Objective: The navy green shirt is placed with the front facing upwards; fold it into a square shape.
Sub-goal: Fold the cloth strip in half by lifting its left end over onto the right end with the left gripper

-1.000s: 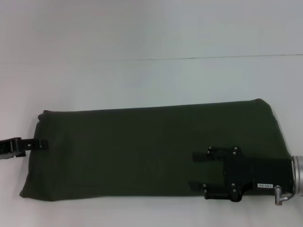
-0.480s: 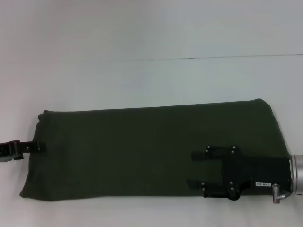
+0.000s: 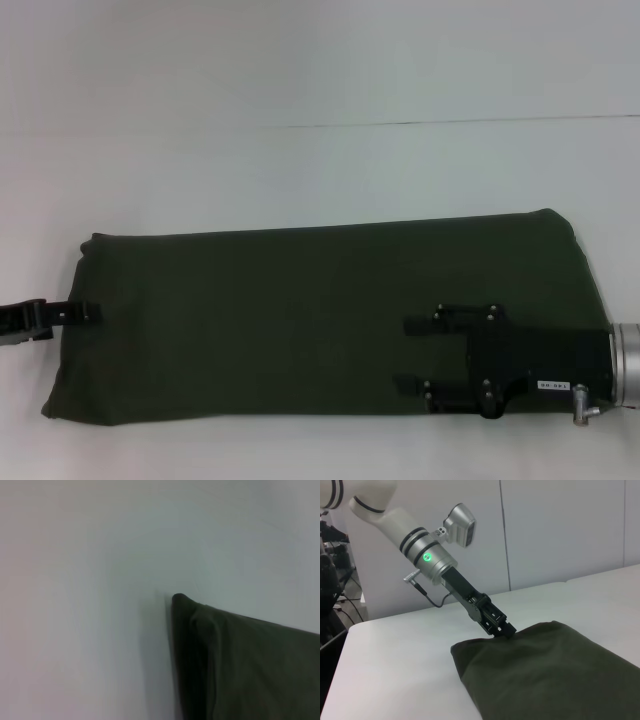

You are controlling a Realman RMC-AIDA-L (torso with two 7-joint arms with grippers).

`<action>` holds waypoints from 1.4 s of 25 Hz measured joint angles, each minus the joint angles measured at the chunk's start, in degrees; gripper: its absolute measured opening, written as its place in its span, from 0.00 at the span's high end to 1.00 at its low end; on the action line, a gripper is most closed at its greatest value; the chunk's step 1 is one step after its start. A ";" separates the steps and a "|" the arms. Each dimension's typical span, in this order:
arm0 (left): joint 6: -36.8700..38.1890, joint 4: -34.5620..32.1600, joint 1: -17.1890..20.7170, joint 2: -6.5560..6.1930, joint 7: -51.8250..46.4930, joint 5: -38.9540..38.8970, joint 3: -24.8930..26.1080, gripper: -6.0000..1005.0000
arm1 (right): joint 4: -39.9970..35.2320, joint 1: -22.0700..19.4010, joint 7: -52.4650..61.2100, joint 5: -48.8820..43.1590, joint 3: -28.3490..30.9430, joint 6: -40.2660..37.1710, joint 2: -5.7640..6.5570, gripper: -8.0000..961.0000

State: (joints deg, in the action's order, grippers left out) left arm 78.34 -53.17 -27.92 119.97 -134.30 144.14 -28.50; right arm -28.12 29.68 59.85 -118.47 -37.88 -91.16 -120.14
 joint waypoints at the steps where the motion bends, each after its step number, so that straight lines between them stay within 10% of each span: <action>1: -0.08 0.01 -0.01 0.00 0.00 0.00 -0.02 0.12 | 0.00 0.02 0.00 0.00 0.00 0.10 0.00 0.23; 35: 0.58 3.11 -1.97 -0.31 0.09 -0.19 -0.87 0.12 | 0.09 0.73 0.09 -0.01 -0.36 1.43 0.00 0.23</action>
State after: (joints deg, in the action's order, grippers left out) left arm 78.92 -50.06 -29.89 119.66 -134.21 143.95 -29.37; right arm -28.04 30.41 59.94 -118.47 -38.23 -89.73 -120.14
